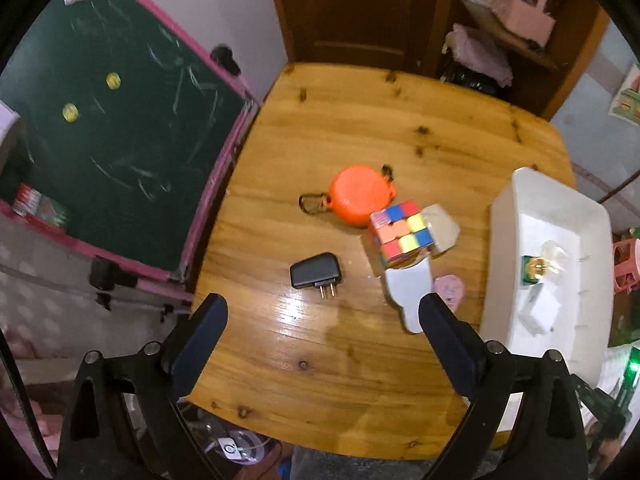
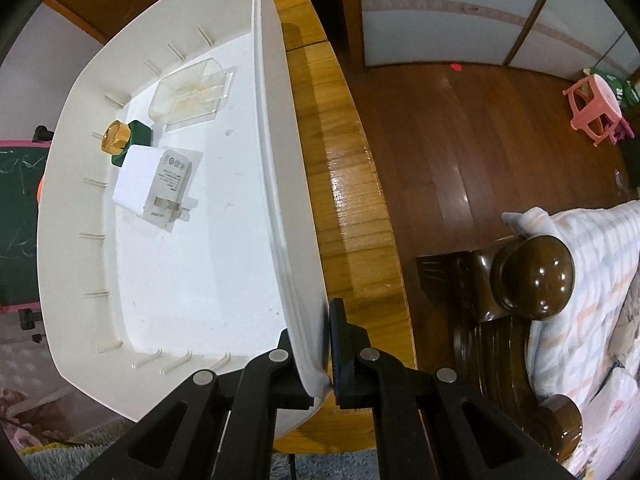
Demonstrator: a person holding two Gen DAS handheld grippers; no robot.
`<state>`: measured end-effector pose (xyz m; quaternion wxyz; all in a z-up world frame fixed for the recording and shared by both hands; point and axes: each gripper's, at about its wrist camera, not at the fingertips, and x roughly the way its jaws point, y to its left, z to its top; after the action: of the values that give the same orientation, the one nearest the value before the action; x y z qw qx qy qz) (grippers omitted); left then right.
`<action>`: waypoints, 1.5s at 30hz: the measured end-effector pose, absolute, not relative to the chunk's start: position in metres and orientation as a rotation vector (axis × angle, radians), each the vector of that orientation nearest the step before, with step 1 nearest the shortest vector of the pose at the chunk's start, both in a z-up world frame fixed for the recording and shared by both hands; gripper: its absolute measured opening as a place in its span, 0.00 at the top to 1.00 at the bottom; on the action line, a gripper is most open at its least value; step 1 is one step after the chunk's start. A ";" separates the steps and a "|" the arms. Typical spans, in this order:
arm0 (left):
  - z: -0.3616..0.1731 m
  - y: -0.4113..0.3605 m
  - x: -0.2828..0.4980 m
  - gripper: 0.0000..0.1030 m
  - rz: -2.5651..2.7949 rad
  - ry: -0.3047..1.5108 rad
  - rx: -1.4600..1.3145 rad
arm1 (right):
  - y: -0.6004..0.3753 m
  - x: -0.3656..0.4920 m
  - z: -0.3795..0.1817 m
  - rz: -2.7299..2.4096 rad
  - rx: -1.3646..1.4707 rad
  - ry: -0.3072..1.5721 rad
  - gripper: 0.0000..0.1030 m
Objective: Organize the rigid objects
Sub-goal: 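Move the left tool back to the black plug adapter and grasp it, then carry the black plug adapter with the left tool into the bin and release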
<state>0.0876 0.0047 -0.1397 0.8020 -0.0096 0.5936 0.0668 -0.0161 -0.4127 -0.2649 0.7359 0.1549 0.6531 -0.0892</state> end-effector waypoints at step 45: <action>-0.303 0.047 0.140 0.36 0.183 1.511 -0.201 | -0.401 -0.008 -0.263 -0.358 0.314 1.480 0.90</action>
<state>0.1404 0.0473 -0.3031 0.7195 -0.0909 0.6835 0.0826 -0.0084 -0.4012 -0.2626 0.7127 0.1418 0.6678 -0.1613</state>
